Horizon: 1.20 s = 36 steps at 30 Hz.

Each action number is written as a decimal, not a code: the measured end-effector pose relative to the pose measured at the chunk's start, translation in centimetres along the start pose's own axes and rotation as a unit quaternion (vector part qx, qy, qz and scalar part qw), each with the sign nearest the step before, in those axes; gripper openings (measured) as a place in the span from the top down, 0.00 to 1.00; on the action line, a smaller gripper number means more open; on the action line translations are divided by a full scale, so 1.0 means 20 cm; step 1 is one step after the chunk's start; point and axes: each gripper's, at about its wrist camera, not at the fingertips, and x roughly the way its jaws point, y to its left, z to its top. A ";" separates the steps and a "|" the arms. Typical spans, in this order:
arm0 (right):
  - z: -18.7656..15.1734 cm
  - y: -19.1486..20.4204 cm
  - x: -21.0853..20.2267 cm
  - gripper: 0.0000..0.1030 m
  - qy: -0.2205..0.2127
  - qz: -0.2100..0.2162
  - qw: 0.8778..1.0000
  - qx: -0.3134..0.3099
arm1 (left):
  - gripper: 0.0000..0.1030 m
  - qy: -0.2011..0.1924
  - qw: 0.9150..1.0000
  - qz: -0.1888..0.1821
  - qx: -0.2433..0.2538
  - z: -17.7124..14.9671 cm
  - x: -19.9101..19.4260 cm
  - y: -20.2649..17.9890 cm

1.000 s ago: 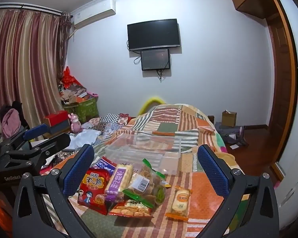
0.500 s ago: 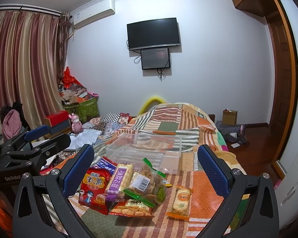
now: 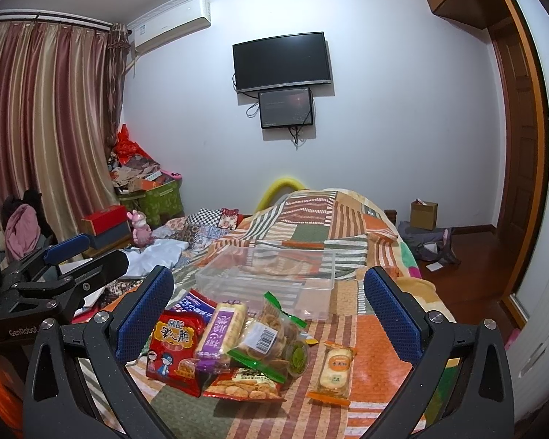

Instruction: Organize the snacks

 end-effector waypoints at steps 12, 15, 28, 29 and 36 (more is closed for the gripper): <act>0.01 0.00 0.00 0.00 0.000 0.001 1.000 0.001 | 0.00 -0.001 1.000 0.000 -0.001 0.00 0.00 0.01; 0.01 0.01 0.01 0.00 0.001 0.001 1.000 0.001 | 0.00 0.000 1.000 -0.001 -0.001 0.00 0.00 0.01; 0.00 0.01 0.01 0.00 0.000 0.008 1.000 0.002 | 0.00 0.001 1.000 -0.001 -0.001 0.01 -0.01 0.01; 0.00 0.01 0.01 0.00 0.000 0.007 1.000 0.002 | 0.00 0.001 1.000 -0.001 -0.001 0.01 -0.01 0.01; 0.00 0.01 0.02 0.00 0.002 0.006 1.000 0.003 | 0.00 0.002 1.000 -0.001 -0.001 0.00 0.00 0.01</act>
